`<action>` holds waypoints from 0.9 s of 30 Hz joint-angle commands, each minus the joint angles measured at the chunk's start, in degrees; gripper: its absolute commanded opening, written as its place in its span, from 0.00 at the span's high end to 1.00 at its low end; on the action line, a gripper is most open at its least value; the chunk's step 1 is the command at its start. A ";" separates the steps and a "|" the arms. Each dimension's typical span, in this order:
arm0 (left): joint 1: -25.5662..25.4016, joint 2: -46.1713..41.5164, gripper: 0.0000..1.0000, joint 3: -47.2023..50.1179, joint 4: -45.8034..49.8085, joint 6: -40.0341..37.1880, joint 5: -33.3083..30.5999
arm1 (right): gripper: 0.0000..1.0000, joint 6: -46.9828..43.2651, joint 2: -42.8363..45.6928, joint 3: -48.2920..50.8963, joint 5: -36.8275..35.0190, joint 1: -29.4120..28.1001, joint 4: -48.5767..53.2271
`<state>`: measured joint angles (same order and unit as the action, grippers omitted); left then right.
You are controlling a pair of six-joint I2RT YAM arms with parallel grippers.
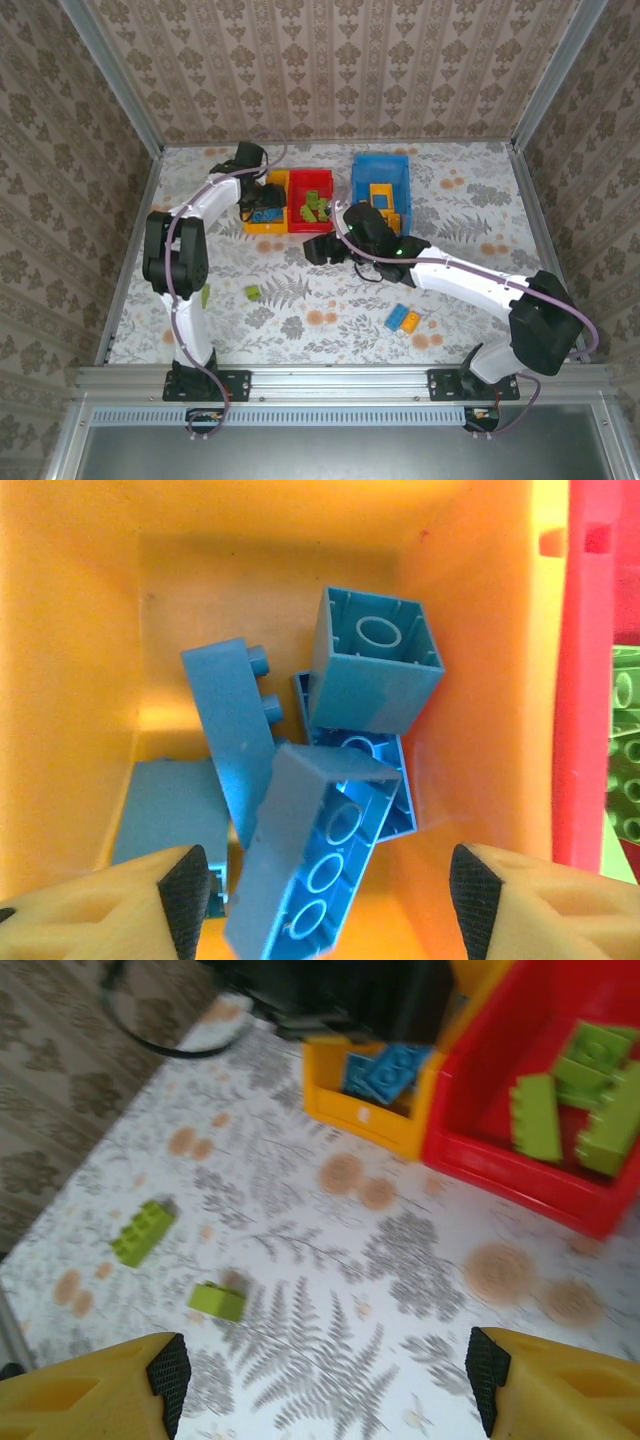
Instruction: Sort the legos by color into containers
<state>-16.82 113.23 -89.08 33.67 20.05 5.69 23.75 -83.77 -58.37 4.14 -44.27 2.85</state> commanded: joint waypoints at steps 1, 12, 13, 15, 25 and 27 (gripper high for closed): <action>-0.08 -6.62 0.31 0.48 1.73 2.70 1.55 | 0.24 0.80 5.39 -1.18 -6.16 0.65 13.54; -11.48 -27.74 0.29 16.23 -0.75 0.31 8.64 | 0.37 26.29 16.13 4.96 -2.35 10.61 60.41; -13.42 -29.68 0.29 18.48 -1.01 -0.36 9.66 | 0.37 27.42 16.89 6.45 -0.56 10.52 61.49; -16.56 -33.23 0.29 22.83 -1.56 -1.39 11.77 | 0.37 29.38 17.77 9.19 2.24 9.90 62.21; -23.74 -44.42 0.30 34.88 -0.83 -1.33 14.88 | 0.43 34.00 12.50 18.70 6.89 9.98 47.07; -23.87 -45.15 0.30 35.32 -0.92 -0.78 14.41 | 0.44 33.62 11.72 18.82 5.96 10.86 46.30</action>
<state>-40.47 69.80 -54.57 32.18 19.68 19.38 55.75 -71.07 -40.27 9.10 -34.35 52.42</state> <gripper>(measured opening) 0.696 0.568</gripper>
